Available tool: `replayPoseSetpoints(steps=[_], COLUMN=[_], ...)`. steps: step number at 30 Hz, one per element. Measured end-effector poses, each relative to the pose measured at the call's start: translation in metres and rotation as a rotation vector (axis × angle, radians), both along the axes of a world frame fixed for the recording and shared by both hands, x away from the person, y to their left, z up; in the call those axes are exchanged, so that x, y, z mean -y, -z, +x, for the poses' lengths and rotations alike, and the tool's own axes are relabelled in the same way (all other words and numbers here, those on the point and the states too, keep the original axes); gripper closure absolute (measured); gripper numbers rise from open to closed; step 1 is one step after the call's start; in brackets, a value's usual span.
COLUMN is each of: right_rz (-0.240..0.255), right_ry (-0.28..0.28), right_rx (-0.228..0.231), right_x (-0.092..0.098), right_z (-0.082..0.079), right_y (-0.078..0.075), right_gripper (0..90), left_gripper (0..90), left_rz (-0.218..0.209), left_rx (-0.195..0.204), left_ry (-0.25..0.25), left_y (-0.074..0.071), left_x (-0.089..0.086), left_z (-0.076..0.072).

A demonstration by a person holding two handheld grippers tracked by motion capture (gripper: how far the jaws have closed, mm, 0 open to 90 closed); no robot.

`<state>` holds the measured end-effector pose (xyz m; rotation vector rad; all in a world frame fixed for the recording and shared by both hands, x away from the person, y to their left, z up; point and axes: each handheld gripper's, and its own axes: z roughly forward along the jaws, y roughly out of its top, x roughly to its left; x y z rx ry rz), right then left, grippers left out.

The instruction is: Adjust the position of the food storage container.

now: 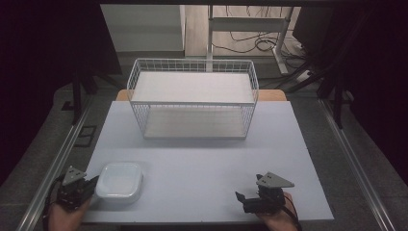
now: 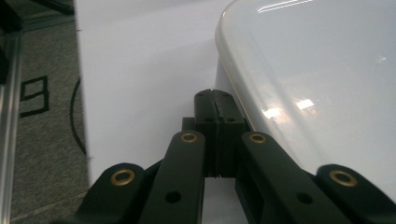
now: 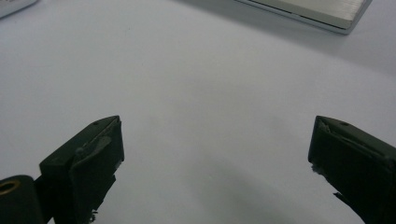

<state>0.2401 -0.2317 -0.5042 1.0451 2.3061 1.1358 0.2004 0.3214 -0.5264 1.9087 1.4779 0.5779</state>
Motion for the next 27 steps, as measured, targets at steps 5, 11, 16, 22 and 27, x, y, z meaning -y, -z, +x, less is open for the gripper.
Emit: replayPoseSetpoints(steps=[5,11,16,22,27], right_rz=[0.002,-0.002,-0.005,-0.009,-0.01], right_ry=[0.006,0.005,0.007,0.01,0.01], right_rx=[-0.005,-0.011,-0.014,-0.02,-0.025], right_x=[0.0,0.0,0.0,0.0,0.001], right_z=[0.0,0.0,0.001,0.001,0.001], right_y=[-0.001,0.0,0.0,0.0,0.0], right_gripper=[4.1,5.2,5.6,5.9,6.3], left_gripper=[89.9,89.8,89.8,89.8,89.8], left_rz=[-0.003,-0.014,-0.024,-0.03,-0.024], left_rx=[-0.008,-0.013,-0.017,-0.025,-0.031], left_ry=[0.045,0.089,0.117,0.17,0.219], left_y=[-0.001,-0.003,-0.004,-0.006,-0.006], left_x=[0.017,0.037,0.051,0.073,0.094], left_z=[0.002,0.005,0.006,0.008,0.009])
